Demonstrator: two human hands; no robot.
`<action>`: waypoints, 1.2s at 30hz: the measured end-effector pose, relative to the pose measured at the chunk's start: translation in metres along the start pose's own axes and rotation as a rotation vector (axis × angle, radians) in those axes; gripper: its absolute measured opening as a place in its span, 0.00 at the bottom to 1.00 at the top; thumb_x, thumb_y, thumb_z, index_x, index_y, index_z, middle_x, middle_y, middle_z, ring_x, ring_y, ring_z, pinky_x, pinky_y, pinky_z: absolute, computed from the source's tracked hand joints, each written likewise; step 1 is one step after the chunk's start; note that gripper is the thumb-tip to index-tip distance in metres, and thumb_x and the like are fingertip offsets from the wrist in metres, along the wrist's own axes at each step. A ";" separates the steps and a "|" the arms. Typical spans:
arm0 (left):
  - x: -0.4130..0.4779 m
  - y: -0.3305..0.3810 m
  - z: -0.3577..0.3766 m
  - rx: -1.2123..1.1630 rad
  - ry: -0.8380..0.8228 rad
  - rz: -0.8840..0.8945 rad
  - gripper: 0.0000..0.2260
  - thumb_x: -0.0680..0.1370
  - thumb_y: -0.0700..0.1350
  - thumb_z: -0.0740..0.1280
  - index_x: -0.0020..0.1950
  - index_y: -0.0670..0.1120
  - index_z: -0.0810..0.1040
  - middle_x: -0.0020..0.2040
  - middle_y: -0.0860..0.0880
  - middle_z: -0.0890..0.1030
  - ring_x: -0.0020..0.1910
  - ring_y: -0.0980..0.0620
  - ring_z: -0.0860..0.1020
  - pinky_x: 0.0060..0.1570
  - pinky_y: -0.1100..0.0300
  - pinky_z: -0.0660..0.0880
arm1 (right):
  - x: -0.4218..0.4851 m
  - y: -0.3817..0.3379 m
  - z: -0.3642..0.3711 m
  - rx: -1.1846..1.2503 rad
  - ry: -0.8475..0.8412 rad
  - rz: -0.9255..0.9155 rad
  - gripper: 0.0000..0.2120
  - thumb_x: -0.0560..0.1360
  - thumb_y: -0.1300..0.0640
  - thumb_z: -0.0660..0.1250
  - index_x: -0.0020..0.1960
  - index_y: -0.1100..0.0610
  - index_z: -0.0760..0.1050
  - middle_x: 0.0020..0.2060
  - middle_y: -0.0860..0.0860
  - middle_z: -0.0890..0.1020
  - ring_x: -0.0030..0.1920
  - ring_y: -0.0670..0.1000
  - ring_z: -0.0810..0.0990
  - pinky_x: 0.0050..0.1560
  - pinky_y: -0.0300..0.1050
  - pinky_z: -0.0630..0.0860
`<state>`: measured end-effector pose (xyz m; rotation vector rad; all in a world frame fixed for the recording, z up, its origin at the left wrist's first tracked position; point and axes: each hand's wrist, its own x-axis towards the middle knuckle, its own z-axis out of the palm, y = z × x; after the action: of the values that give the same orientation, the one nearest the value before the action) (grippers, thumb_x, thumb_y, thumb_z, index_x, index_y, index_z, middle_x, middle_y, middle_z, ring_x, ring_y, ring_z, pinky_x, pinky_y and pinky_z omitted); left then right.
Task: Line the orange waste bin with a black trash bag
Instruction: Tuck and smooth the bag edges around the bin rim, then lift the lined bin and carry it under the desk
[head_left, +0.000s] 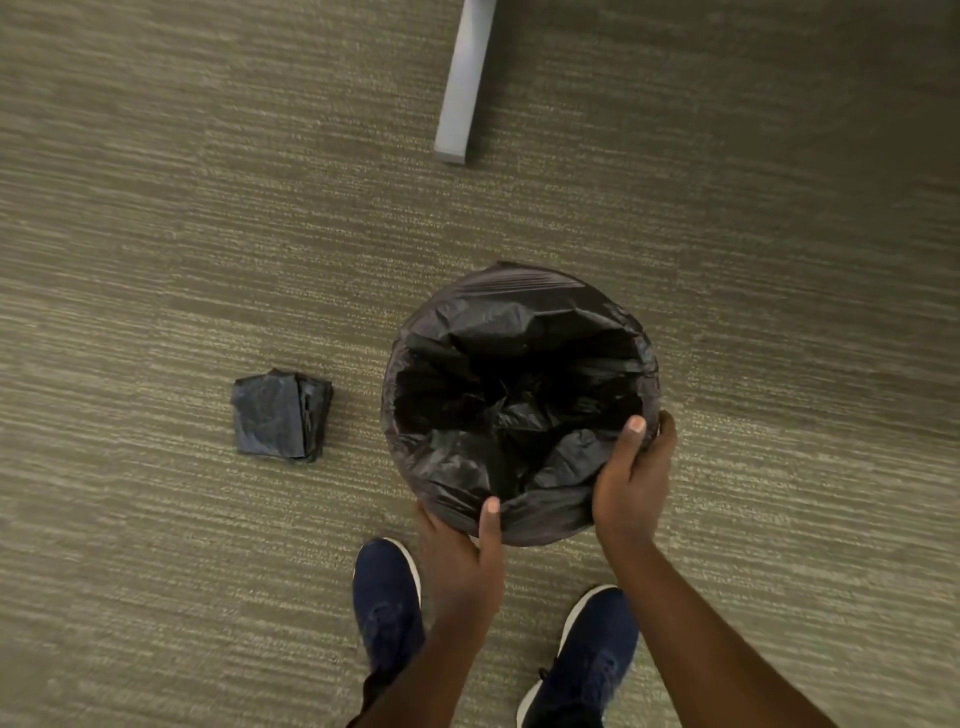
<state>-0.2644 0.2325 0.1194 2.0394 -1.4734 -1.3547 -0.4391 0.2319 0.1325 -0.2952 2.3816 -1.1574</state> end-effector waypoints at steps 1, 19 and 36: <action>0.000 -0.004 -0.002 0.043 -0.030 0.026 0.39 0.74 0.74 0.58 0.77 0.53 0.55 0.73 0.43 0.70 0.69 0.42 0.74 0.66 0.43 0.75 | -0.001 0.003 -0.003 -0.008 -0.020 -0.009 0.33 0.82 0.37 0.52 0.80 0.55 0.58 0.72 0.56 0.74 0.69 0.57 0.75 0.61 0.47 0.72; 0.015 0.060 -0.049 -0.365 -0.196 -0.375 0.24 0.78 0.58 0.68 0.72 0.51 0.72 0.62 0.49 0.83 0.57 0.45 0.83 0.54 0.46 0.83 | -0.002 0.007 -0.016 0.100 -0.251 0.465 0.12 0.80 0.54 0.66 0.61 0.56 0.79 0.54 0.60 0.84 0.51 0.62 0.85 0.51 0.64 0.84; -0.030 0.245 -0.083 -0.247 -0.146 -0.214 0.17 0.80 0.36 0.66 0.68 0.44 0.72 0.60 0.38 0.81 0.57 0.36 0.81 0.59 0.38 0.78 | 0.003 -0.140 -0.129 0.236 -0.193 0.517 0.13 0.81 0.54 0.66 0.63 0.58 0.77 0.50 0.57 0.84 0.48 0.60 0.85 0.49 0.58 0.84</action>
<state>-0.3427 0.1272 0.3450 2.0173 -1.0977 -1.7079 -0.5077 0.2318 0.3096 0.2644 1.9618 -1.0832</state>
